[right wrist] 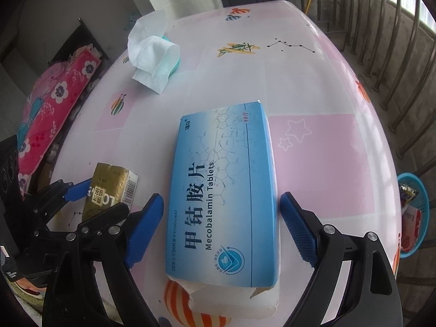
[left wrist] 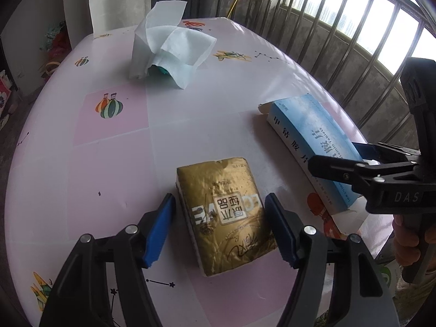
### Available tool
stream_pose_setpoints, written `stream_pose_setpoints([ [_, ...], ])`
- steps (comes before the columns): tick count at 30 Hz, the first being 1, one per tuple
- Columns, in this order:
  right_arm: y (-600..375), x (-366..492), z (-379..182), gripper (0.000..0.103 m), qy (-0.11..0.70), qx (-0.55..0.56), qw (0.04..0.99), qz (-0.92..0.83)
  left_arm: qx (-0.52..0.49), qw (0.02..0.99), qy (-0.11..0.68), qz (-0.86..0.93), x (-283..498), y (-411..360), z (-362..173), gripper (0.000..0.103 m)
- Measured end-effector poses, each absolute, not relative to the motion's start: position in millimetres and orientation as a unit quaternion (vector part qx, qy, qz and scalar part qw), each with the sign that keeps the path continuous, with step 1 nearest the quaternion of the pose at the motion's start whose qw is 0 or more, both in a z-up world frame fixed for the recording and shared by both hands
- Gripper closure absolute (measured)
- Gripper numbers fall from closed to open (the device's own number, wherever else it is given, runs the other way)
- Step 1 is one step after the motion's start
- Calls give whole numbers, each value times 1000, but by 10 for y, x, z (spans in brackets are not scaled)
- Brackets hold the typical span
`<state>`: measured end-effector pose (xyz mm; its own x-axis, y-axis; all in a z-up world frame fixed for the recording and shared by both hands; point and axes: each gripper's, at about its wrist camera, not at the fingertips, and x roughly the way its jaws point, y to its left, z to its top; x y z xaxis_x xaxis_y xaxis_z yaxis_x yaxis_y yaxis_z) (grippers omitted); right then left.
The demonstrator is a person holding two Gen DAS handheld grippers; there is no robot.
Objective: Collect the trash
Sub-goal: 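Grasp the gold snack packet with the left tool while the right tool holds the box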
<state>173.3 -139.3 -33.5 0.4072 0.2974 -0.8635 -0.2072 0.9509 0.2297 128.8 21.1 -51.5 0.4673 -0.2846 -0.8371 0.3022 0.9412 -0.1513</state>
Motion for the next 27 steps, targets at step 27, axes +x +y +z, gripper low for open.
stream_pose_setpoints([
  [27,-1481,1705,-260,37,501,41,855,127,-11,863,476,-167,1278,263,-457,45],
])
